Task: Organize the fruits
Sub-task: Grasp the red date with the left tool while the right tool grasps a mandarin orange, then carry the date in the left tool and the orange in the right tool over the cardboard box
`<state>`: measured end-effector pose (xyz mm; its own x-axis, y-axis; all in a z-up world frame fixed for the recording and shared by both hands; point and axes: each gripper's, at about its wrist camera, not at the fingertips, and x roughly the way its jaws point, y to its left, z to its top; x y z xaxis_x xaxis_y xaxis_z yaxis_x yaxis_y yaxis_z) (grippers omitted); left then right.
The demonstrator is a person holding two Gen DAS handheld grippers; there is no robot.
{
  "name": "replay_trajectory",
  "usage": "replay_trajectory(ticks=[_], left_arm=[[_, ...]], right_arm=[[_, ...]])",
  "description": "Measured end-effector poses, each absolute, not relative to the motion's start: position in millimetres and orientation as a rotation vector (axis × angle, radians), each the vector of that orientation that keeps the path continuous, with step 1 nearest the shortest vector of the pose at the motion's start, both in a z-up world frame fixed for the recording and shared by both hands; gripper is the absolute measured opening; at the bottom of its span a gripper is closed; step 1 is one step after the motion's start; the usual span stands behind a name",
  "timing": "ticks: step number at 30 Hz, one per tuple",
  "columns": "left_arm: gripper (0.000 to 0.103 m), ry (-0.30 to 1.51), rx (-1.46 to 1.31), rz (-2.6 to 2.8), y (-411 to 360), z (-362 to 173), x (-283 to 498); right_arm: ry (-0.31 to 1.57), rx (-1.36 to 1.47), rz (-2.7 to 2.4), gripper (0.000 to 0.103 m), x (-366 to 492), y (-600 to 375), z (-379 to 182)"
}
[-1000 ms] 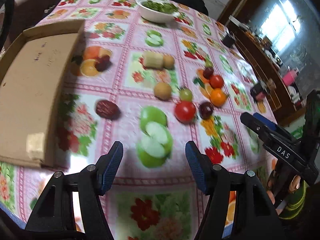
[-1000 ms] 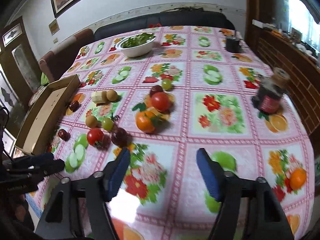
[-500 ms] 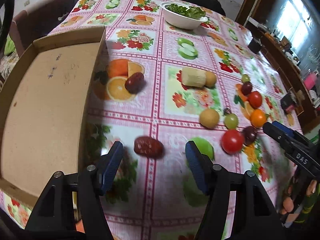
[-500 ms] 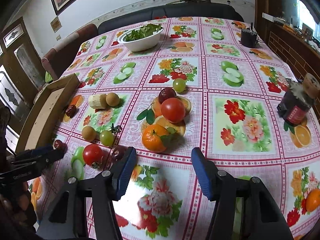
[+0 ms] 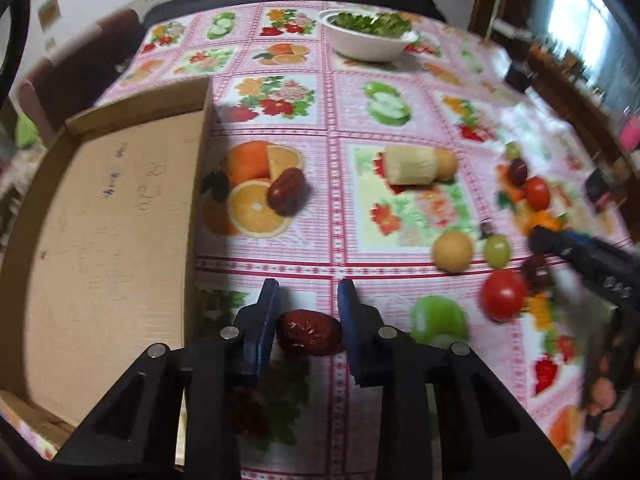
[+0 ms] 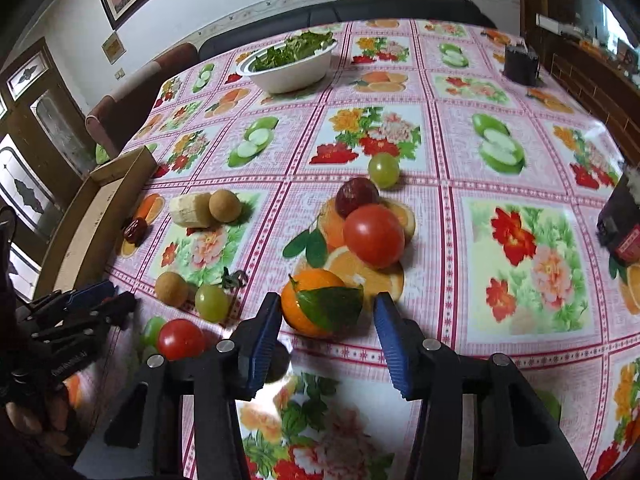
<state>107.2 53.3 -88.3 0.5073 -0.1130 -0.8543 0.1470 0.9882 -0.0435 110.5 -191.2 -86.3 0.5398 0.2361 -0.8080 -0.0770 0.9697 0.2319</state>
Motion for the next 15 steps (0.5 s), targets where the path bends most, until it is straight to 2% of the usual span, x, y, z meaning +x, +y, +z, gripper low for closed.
replay_trajectory(ticks=[15], left_arm=[[0.027, 0.978, -0.015, -0.229, 48, -60, 67]], right_arm=[[0.894, 0.206, 0.202, 0.035, 65, -195, -47]])
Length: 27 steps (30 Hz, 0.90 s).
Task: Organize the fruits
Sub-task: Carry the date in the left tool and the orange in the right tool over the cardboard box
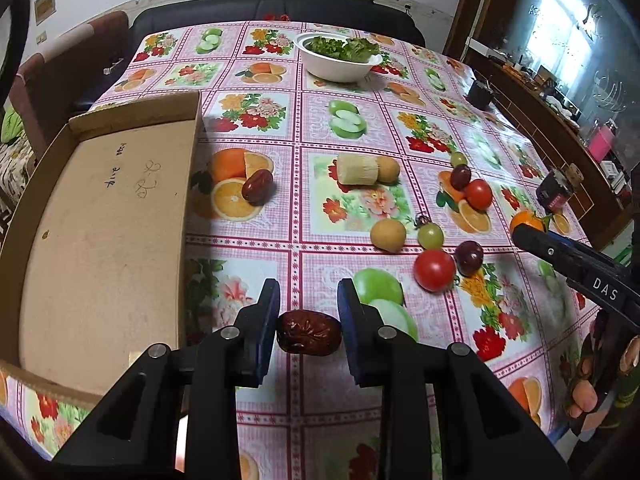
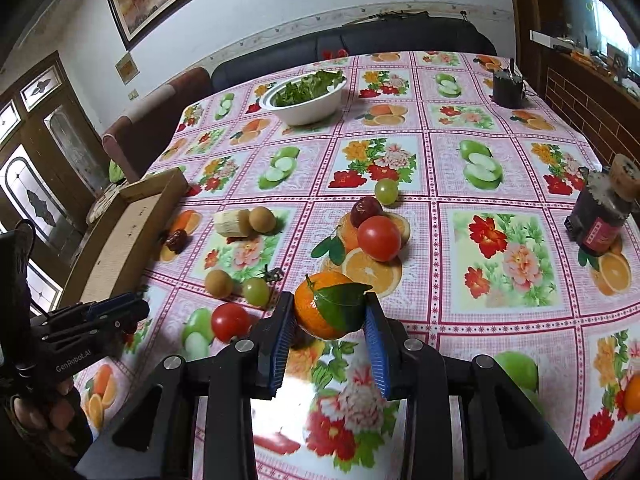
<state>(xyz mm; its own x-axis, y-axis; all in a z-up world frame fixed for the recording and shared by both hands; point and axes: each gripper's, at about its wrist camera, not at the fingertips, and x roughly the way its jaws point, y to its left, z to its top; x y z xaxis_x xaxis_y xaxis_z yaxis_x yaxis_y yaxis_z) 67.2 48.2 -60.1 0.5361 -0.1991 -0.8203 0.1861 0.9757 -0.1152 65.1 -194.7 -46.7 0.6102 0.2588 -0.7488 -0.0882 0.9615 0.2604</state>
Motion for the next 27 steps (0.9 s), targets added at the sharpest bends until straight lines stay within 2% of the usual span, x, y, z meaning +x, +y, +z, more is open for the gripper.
replay_trajectory(ticks=[11, 27], left_arm=[[0.027, 0.921, -0.044, -0.197, 72, -39, 51], [0.027, 0.872, -0.122, -0.013, 170, -28, 44]], right_arm=[[0.889, 0.182, 0.277, 0.035, 56, -161, -32], [0.899, 0.1, 0.472, 0.035, 60, -62, -22]])
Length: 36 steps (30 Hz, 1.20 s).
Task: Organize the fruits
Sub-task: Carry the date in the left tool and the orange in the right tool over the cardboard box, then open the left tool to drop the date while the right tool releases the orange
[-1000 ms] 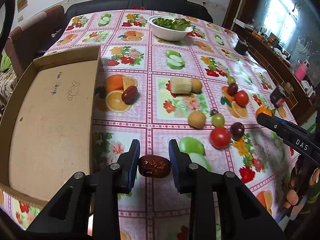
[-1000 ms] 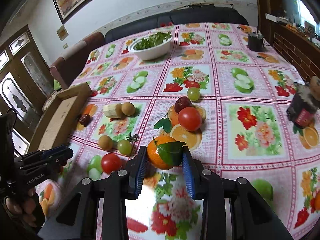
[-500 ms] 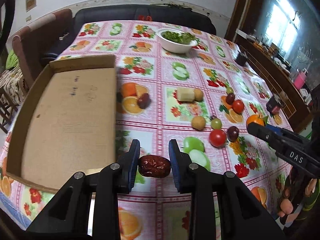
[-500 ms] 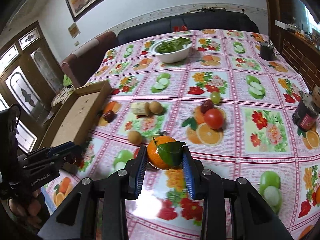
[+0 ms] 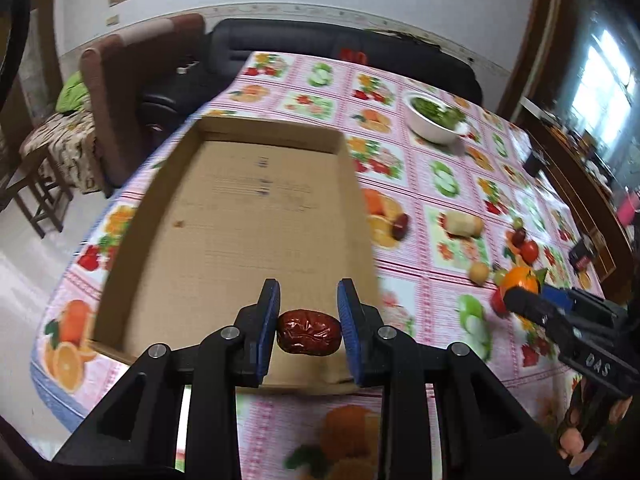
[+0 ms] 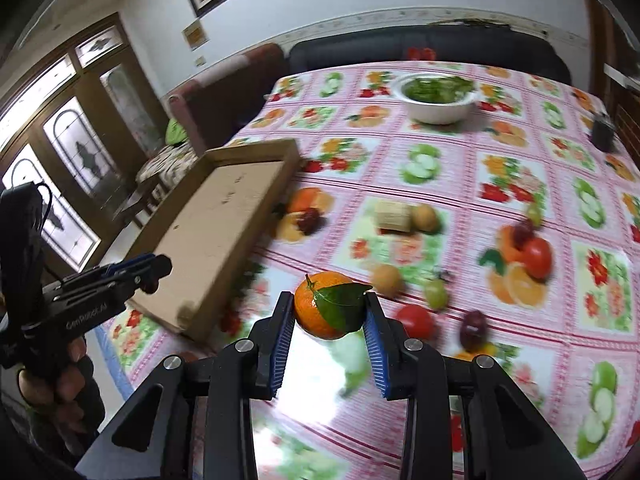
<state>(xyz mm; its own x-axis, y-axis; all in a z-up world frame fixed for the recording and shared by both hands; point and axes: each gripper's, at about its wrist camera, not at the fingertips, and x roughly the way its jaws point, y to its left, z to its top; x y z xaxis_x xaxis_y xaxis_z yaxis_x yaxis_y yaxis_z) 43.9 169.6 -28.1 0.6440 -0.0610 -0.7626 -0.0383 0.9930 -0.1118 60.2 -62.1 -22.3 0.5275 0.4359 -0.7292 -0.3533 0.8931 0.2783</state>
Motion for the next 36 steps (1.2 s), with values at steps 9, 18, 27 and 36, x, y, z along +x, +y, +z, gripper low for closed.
replay_trajectory(ticks=[9, 18, 27, 36], left_arm=[[0.027, 0.882, -0.155, 0.087, 219, -38, 52], [0.027, 0.927, -0.165, 0.138, 245, -56, 55], [0.027, 0.982, -0.148, 0.164, 248, -74, 63], [0.039, 1.019, -0.132, 0.151, 246, -78, 65]], right_arm=[[0.914, 0.049, 0.666, 0.034, 62, 30, -19], [1.0, -0.014, 0.742, 0.034, 79, 102, -46], [1.064, -0.069, 0.743, 0.034, 87, 125, -70], [1.05, -0.051, 0.742, 0.042, 89, 115, -62]])
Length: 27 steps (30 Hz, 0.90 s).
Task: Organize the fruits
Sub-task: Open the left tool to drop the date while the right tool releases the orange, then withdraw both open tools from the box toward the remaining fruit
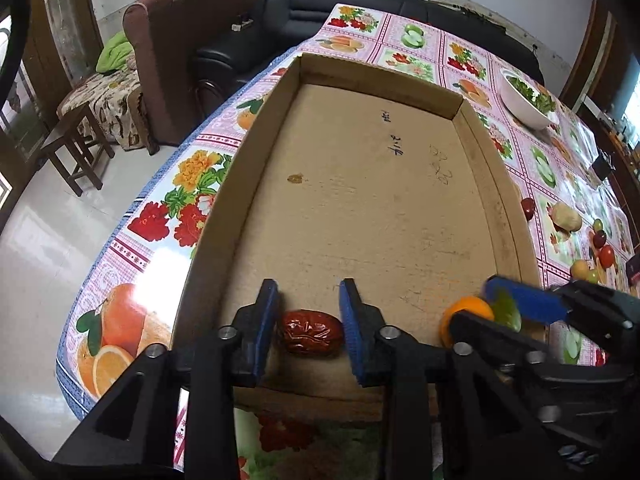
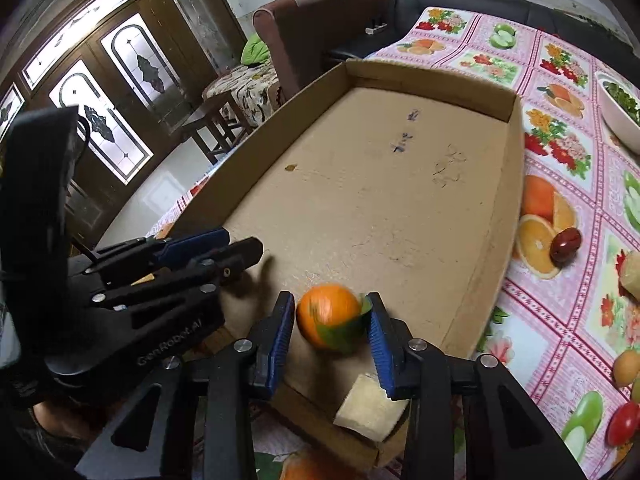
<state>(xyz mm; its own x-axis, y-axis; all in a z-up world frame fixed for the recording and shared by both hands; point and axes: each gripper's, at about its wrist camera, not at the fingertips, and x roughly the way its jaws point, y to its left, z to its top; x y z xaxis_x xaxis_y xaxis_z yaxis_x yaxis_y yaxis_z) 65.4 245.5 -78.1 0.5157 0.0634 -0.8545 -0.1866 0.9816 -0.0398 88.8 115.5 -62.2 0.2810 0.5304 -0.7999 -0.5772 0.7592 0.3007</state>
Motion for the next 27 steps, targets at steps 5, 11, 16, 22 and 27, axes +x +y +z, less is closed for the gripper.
replay_trajectory(ticks=[5, 11, 16, 22, 27], left_arm=[[0.046, 0.986, -0.156, 0.121, 245, -64, 57], [0.053, 0.96, -0.179, 0.055, 236, -49, 50], [0.053, 0.972, -0.167, -0.034, 217, -41, 43], [0.053, 0.967, -0.161, -0.103, 197, -35, 35], [0.053, 0.973, -0.153, -0.15, 176, -33, 32]], right_arm=[[0.989, 0.014, 0.71, 0.044, 86, 78, -38], [0.959, 0.088, 0.618, 0.047, 89, 26, -24], [0.955, 0.112, 0.571, 0.047, 81, -1, -22], [0.961, 0.132, 0.512, 0.047, 64, -36, -27], [0.975, 0.168, 0.421, 0.054, 55, -76, -38]])
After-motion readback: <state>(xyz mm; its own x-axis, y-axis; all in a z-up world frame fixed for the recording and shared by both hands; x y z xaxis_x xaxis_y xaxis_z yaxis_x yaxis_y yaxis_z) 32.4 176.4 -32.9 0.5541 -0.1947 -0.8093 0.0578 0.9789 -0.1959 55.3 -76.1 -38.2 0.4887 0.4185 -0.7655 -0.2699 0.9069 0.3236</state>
